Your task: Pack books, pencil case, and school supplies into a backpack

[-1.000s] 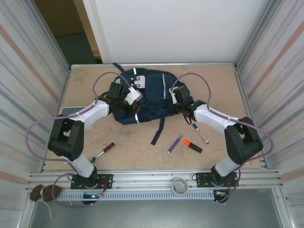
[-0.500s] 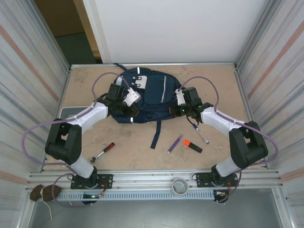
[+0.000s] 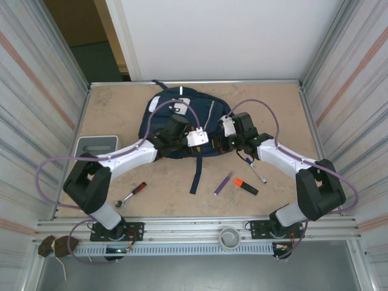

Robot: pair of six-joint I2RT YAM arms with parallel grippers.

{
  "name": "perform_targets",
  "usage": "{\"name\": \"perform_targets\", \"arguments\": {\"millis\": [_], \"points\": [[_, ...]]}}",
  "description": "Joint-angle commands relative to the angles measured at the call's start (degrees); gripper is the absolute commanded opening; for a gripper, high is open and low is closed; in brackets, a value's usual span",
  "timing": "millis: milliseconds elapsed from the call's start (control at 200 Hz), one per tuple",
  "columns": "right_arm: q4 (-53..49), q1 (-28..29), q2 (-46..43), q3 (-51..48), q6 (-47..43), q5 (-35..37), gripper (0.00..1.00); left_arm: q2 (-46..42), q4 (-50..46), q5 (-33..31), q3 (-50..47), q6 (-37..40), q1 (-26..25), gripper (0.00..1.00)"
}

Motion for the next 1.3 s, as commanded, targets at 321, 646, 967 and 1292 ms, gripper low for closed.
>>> {"name": "perform_targets", "arguments": {"millis": [321, 646, 967, 1292], "points": [[-3.73, -4.09, -5.91, -1.36, -0.51, 2.41, 0.0, -0.22, 5.33, 1.15, -2.05, 6.36, 4.52, 0.1], [-6.78, -6.02, -2.18, 2.33, 1.48, 6.65, 0.0, -6.26, 11.17, 11.22, -10.65, 0.34, 15.19, 0.12], [-1.39, -1.26, -3.53, 1.63, 1.12, 1.14, 0.0, -10.46, 7.51, 14.53, -10.56, -2.37, 12.22, 0.54], [1.76, -1.27, -2.9, 0.68, 2.25, -1.58, 0.0, -6.09, 4.0, 4.57, -5.11, 2.68, 2.77, 0.68]]}}
